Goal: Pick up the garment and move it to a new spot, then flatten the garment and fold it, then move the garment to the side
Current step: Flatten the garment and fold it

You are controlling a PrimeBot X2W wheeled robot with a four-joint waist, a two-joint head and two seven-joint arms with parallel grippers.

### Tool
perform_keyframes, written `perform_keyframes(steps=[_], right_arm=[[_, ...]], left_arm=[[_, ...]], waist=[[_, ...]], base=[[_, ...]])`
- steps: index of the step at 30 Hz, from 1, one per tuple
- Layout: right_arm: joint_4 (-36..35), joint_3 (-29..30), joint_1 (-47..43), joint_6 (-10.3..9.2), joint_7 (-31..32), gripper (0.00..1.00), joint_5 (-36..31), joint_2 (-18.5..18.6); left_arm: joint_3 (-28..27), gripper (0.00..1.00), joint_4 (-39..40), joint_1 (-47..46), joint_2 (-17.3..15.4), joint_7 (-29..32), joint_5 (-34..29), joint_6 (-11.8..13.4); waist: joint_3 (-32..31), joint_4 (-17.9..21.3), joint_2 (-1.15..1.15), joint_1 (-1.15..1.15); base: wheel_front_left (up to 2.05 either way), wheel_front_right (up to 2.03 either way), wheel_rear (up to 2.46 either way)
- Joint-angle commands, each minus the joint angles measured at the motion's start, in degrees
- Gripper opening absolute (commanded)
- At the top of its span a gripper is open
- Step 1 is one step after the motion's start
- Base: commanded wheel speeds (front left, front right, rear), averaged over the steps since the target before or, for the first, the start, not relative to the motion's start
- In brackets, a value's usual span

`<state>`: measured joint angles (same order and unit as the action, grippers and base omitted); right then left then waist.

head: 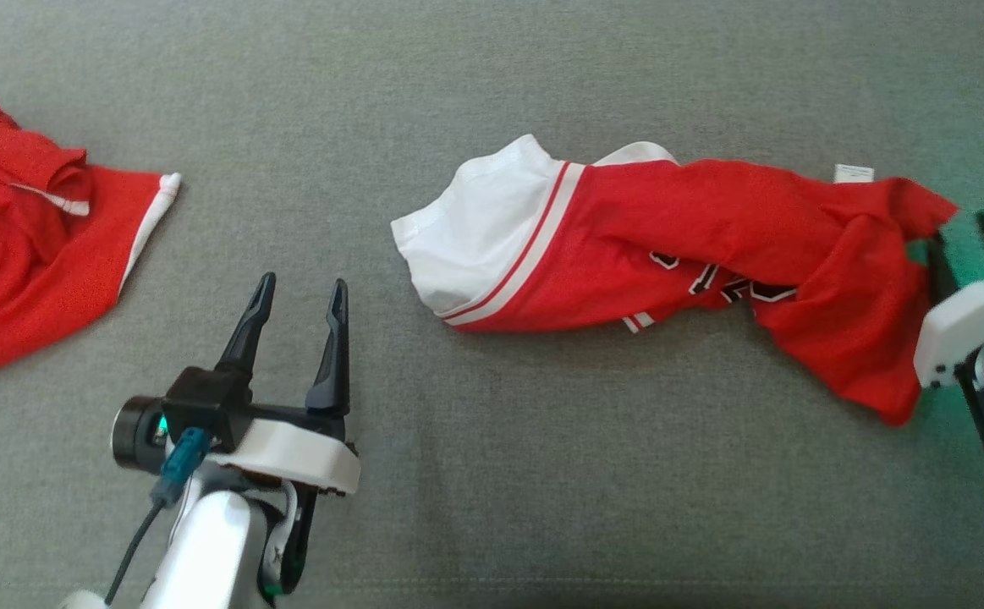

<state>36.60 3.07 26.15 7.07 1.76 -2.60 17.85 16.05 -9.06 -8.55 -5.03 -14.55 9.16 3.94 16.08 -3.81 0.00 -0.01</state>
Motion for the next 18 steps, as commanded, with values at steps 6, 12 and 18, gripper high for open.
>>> perform_keyframes(steps=[6, 12, 18], right_arm=[[-1.76, 2.53, 0.74, 0.42, -0.74, 1.00, -0.34, 0.54], [-11.87, 9.83, -3.69, 0.42, -2.19, 1.00, -0.01, -3.30], [-28.66, 8.90, -9.88, 0.42, -4.67, 1.00, 1.96, -11.23]], left_arm=[[-2.41, 1.00, 1.26, -1.32, -0.32, -0.45, -0.56, -0.31], [-3.12, 1.00, 1.02, -0.45, -0.74, -0.45, -0.58, -0.28], [-4.11, 1.00, 1.11, 0.76, -1.27, -0.45, -0.34, 0.20]], waist=[[-1.27, 1.78, 0.00, 0.01], [-2.94, 2.74, 0.00, 0.01], [-4.94, 3.01, 0.00, 0.01]], base=[[0.00, 0.00, 0.00], [0.00, 0.00, 0.00], [0.00, 0.00, 0.00]])
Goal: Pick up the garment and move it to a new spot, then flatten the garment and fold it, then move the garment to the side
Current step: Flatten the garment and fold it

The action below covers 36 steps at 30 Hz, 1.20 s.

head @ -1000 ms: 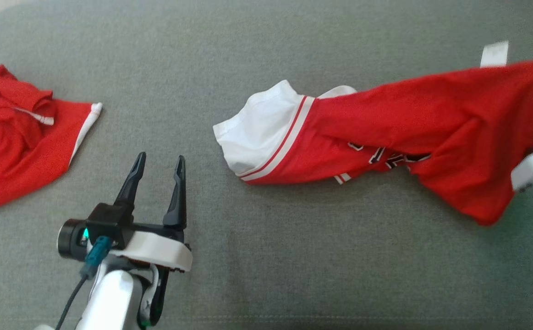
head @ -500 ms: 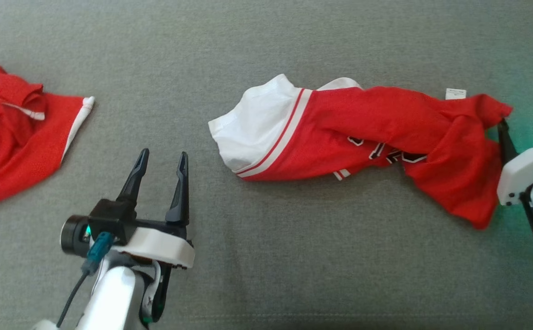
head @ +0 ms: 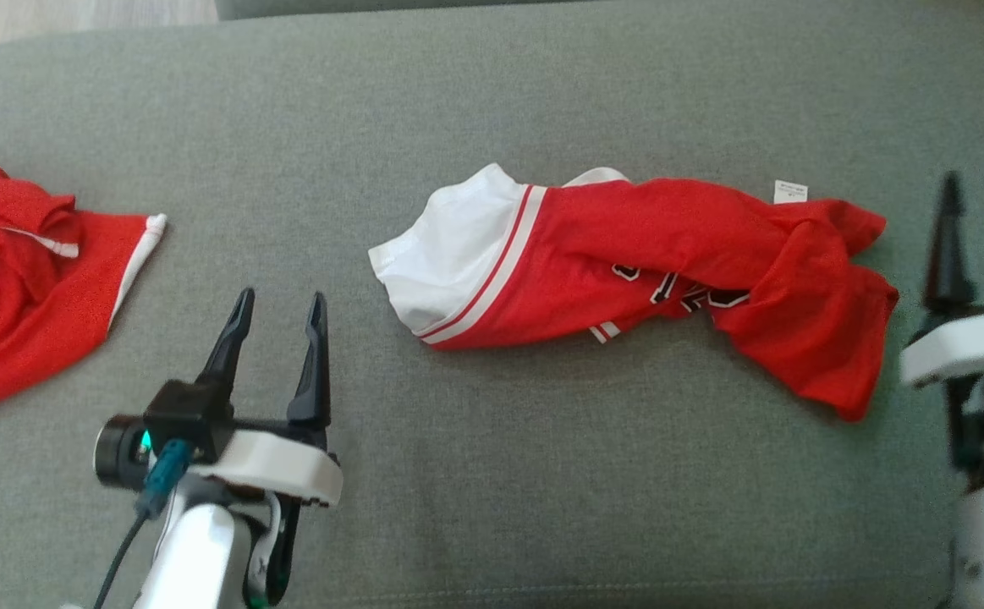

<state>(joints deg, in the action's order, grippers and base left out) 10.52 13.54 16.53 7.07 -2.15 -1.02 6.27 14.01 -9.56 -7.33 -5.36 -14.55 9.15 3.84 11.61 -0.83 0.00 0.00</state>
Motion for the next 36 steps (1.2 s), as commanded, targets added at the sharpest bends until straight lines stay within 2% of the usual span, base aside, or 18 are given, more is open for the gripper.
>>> perform_keyframes(steps=[1, 6, 11, 19, 29, 36], right_arm=[[-4.93, -2.62, -1.44, 0.42, -0.83, 1.00, 0.90, -0.39], [-12.69, -7.21, -7.47, 0.42, -0.16, 1.00, 3.67, -2.47], [-15.57, -10.22, -13.03, 0.42, 1.26, 1.00, 5.94, -3.23], [-16.46, -12.43, -16.23, 0.42, 1.52, 1.00, 9.00, -3.37], [-16.36, -12.88, -15.99, 0.42, 1.56, 1.00, 8.95, -3.38], [-17.01, -13.33, -14.04, 0.42, 1.81, 1.00, 8.39, -3.38]], left_arm=[[-2.25, 1.00, 1.66, -0.25, -1.07, -0.45, -0.27, 0.37], [-2.47, 1.00, 1.61, 0.67, -1.63, -0.45, -0.12, 0.49], [-2.48, 1.00, 1.63, 1.54, -2.08, -0.20, 0.22, 0.63], [-2.25, 1.00, 2.24, 2.35, -2.64, 0.82, 0.44, 1.09], [-1.60, 1.00, 2.34, 1.08, -2.53, 1.12, 1.03, 0.90], [0.65, 1.00, -2.70, -8.91, -1.03, 5.62, 2.18, -1.54]], waist=[[-0.72, 0.07, 0.00, 0.00], [-2.44, -0.15, 0.00, 0.00], [-3.91, -0.13, 0.00, 0.00], [-4.73, 0.05, 0.00, 0.00], [-3.82, -0.25, 0.00, 0.00], [0.36, -0.18, 0.00, 0.00]], base=[[0.00, 0.00, 0.00], [0.00, 0.00, 0.00], [0.00, 0.00, 0.00], [0.00, 0.00, 0.00], [0.00, 0.00, 0.00], [0.00, 0.00, 0.00]])
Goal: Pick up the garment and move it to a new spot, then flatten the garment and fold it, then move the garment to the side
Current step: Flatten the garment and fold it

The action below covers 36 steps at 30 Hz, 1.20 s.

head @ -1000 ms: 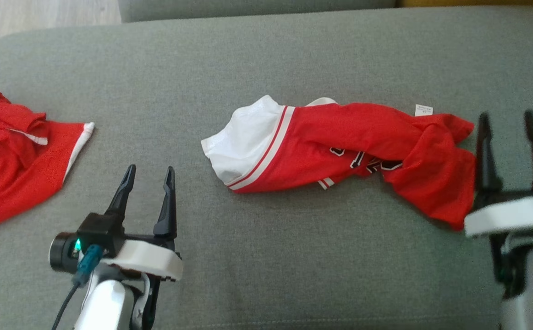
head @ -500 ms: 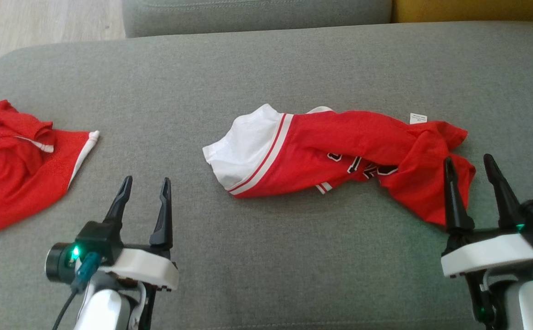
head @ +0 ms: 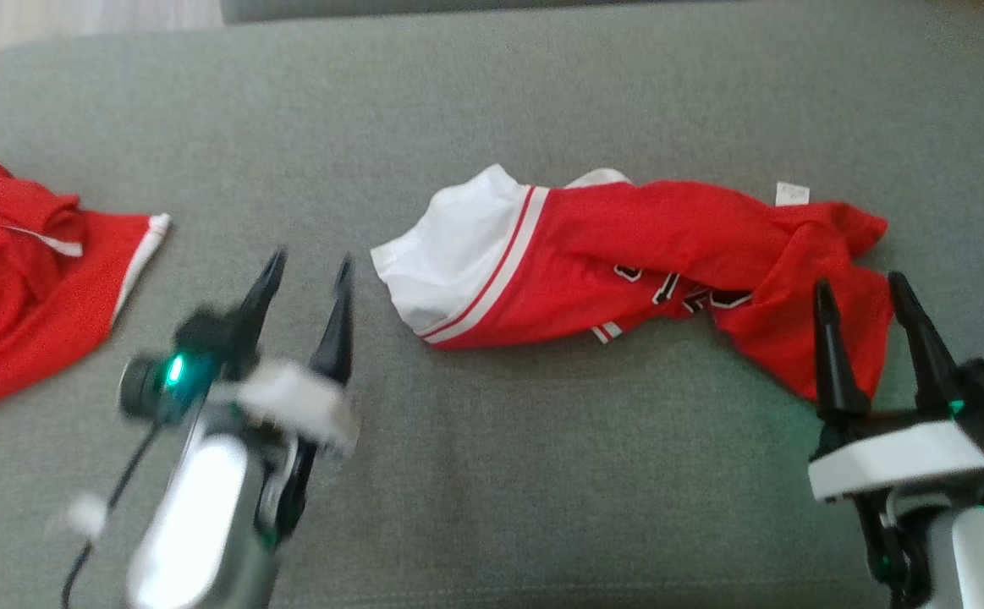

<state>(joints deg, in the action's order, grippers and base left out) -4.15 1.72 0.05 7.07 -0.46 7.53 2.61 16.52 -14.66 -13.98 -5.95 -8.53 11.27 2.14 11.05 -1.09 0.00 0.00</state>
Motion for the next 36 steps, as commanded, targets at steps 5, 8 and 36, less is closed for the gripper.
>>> perform_keyframes(steps=[5, 8, 36], right_arm=[[-2.02, -2.58, 4.35, 0.42, 0.26, 1.00, -0.73, 0.27], [-1.36, -3.50, 5.20, 0.42, 0.25, 1.00, -0.76, 0.27], [34.37, 5.61, 27.90, 0.42, 6.62, 1.00, -0.26, 9.13]], left_arm=[[-0.16, 1.00, -7.71, -11.46, 1.07, 3.75, 2.13, -2.53], [0.29, 1.00, -14.60, -15.62, 1.75, 5.72, 4.02, -4.08], [11.37, 0.00, -32.61, -26.48, 3.06, 1.77, 13.47, -7.00]], waist=[[4.28, 0.93, 0.00, 0.00], [5.65, 1.43, 0.00, 0.00], [8.53, -2.02, 0.00, 0.00]], base=[[0.00, 0.00, 0.00], [0.00, 0.00, 0.00], [0.00, 0.00, 0.00]])
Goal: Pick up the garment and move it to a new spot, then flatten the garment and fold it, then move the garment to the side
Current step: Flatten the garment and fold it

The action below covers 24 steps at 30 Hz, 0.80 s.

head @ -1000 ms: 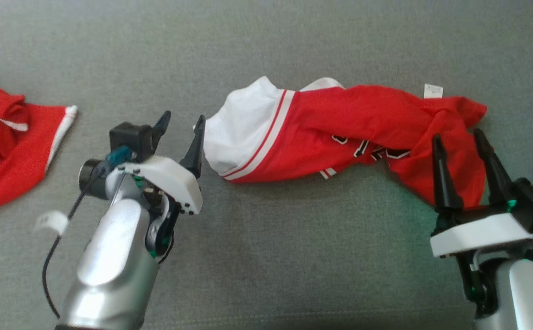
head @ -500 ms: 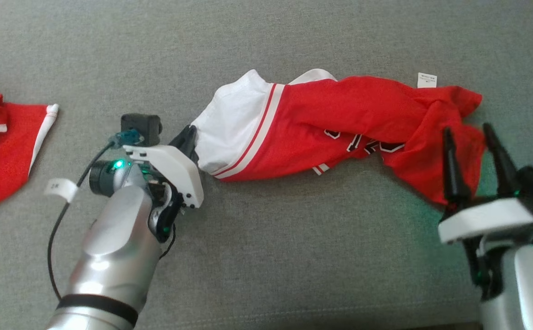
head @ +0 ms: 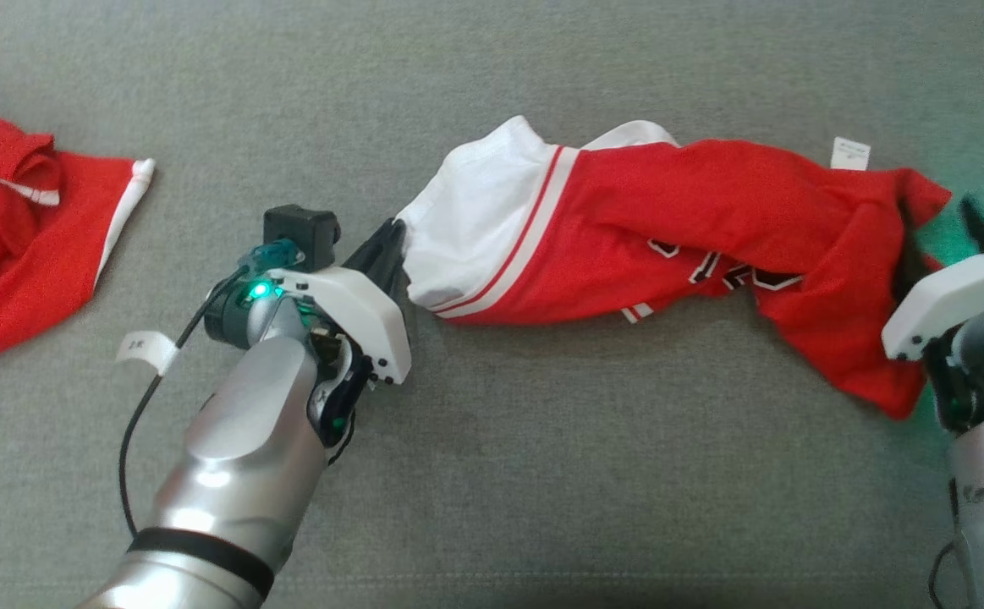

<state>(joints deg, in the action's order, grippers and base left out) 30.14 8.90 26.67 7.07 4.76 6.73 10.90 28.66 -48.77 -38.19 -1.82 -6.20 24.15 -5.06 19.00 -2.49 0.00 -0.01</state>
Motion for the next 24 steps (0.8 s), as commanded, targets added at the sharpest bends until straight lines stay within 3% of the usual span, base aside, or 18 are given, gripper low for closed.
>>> perform_keyframes(steps=[1, 7, 8, 9, 10, 17, 24], right_arm=[[1.88, -1.80, 2.03, 0.42, 2.44, 1.00, 0.91, 1.24], [8.70, -4.32, 4.92, 0.42, 4.44, 1.00, 4.22, 2.89], [9.41, -4.86, 5.15, 0.42, 4.52, 0.73, 4.88, 3.11], [10.02, -5.27, 5.32, 0.42, 4.56, 0.08, 5.59, 3.30], [10.52, -5.74, 5.38, 0.42, 4.70, 0.00, 6.29, 3.46], [4.43, -8.20, 4.81, 0.42, -2.43, 0.00, 8.33, 4.88], [-11.60, -11.14, 1.47, 0.42, -4.87, 0.00, 8.90, 6.03]], left_arm=[[-0.19, 0.00, 1.65, -2.41, -1.07, -0.92, 0.99, 0.40], [1.85, 0.00, 1.29, -3.07, -1.07, -3.16, 2.54, 1.31], [1.98, 0.00, 1.07, -3.19, -1.07, -3.53, 2.62, 1.40], [2.01, 0.00, 0.87, -3.31, -1.07, -4.04, 2.59, 1.59], [2.00, 0.00, 0.68, -3.38, -1.07, -4.49, 2.56, 1.77], [-0.30, 0.00, 4.74, -3.06, -3.57, -8.28, 1.70, 4.18], [-7.95, 0.00, 23.80, 0.82, -7.86, -8.77, -0.77, 8.56]], waist=[[0.82, -0.85, 0.00, 0.01], [1.54, -1.55, 0.00, 0.01], [1.58, -1.57, 0.00, 0.01], [1.58, -1.57, 0.00, 0.01], [1.55, -1.53, 0.00, 0.01], [0.08, -0.54, 0.00, 0.01], [-3.70, 0.07, 0.00, 0.01]], base=[[0.00, 0.00, 0.00], [0.00, 0.00, 0.00], [0.00, 0.00, 0.00], [0.00, 0.00, 0.00], [0.00, 0.00, 0.00], [0.00, 0.00, 0.00], [0.00, 0.00, 0.00]])
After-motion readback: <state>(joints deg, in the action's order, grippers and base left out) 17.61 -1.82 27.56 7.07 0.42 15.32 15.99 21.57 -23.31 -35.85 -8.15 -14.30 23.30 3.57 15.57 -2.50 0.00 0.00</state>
